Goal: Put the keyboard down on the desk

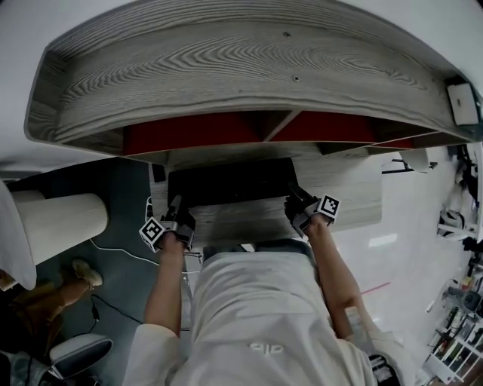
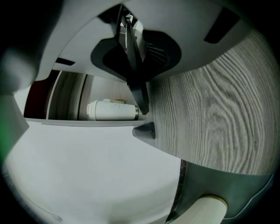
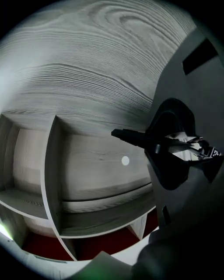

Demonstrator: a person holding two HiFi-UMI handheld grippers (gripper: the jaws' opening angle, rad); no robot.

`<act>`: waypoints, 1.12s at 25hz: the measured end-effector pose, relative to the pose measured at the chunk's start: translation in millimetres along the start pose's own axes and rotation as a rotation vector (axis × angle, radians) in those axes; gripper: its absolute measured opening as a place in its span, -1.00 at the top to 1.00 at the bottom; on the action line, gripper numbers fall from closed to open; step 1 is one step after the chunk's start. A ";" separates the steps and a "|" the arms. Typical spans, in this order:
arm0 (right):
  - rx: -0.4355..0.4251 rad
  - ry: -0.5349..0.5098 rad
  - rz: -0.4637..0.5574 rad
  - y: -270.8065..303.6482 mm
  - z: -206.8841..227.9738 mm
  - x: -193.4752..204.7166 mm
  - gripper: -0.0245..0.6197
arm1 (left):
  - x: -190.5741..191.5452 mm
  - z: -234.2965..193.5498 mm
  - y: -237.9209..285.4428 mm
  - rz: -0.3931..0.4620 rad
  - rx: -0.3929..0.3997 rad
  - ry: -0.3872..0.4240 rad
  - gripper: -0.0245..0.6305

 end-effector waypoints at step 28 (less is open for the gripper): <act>0.187 -0.044 -0.011 32.5 10.4 -4.6 0.54 | -16.7 -7.4 30.8 0.038 -0.109 0.026 0.46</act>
Point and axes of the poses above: the fingertips, and each gripper's own axes: y forward along the fingers, z to its right, x out of its underside, the point moved 8 cm from there along -y, backward along the fingers, and after that the axes turned 7 degrees about z, right-handed, at the moved point
